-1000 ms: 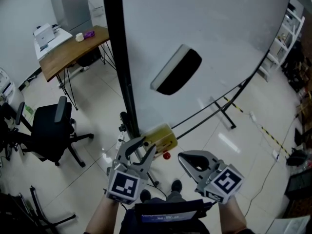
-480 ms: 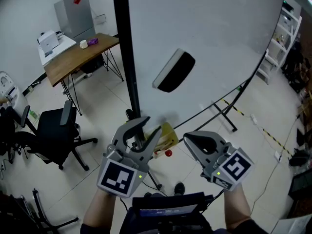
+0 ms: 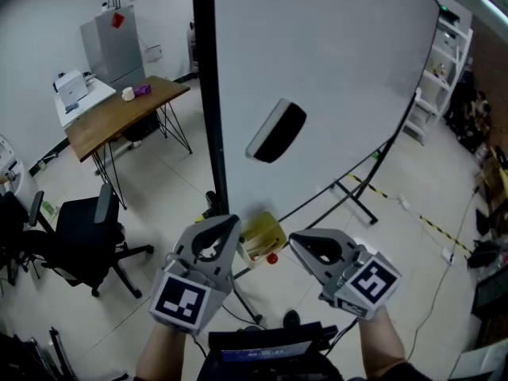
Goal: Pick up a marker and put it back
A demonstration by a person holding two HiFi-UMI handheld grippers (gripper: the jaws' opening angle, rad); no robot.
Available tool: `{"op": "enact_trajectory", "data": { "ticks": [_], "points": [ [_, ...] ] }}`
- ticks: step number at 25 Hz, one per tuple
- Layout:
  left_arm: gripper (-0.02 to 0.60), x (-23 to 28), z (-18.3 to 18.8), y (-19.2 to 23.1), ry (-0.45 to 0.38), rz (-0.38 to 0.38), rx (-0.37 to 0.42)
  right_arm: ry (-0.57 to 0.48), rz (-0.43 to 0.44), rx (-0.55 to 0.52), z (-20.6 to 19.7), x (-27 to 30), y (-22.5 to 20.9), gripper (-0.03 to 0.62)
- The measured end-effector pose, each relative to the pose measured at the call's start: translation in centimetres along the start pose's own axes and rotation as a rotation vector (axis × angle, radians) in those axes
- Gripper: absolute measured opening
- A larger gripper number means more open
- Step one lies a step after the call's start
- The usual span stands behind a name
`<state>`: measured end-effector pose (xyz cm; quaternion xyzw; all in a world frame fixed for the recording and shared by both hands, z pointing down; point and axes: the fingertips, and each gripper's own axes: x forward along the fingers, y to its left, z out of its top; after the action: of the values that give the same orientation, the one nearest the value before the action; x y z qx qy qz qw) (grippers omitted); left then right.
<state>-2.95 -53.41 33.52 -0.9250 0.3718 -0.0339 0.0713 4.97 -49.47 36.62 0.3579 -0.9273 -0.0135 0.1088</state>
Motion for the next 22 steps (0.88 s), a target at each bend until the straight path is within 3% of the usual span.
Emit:
{"op": "enact_trajectory", "data": {
  "ticks": [6,12,17,22],
  "points": [
    [0.000,-1.4,-0.2,-0.5,0.008,-0.032,-0.002,-0.008,-0.021,-0.019,0.1,-0.2,1.7,0.012],
    [0.000,-2.1,-0.7,-1.5,0.046,-0.073,-0.063,-0.026,-0.025,-0.034,0.4,-1.3,3.0,0.012],
    [0.000,-2.6,0.0,-3.1,0.046,-0.022,-0.017,-0.082,-0.056,-0.019,0.7,-4.0,2.8,0.012],
    [0.000,-2.5,1.0,-6.7,0.048,0.027,-0.028,-0.073,-0.036,0.005,-1.0,-7.9,3.3,0.012]
  ]
}}
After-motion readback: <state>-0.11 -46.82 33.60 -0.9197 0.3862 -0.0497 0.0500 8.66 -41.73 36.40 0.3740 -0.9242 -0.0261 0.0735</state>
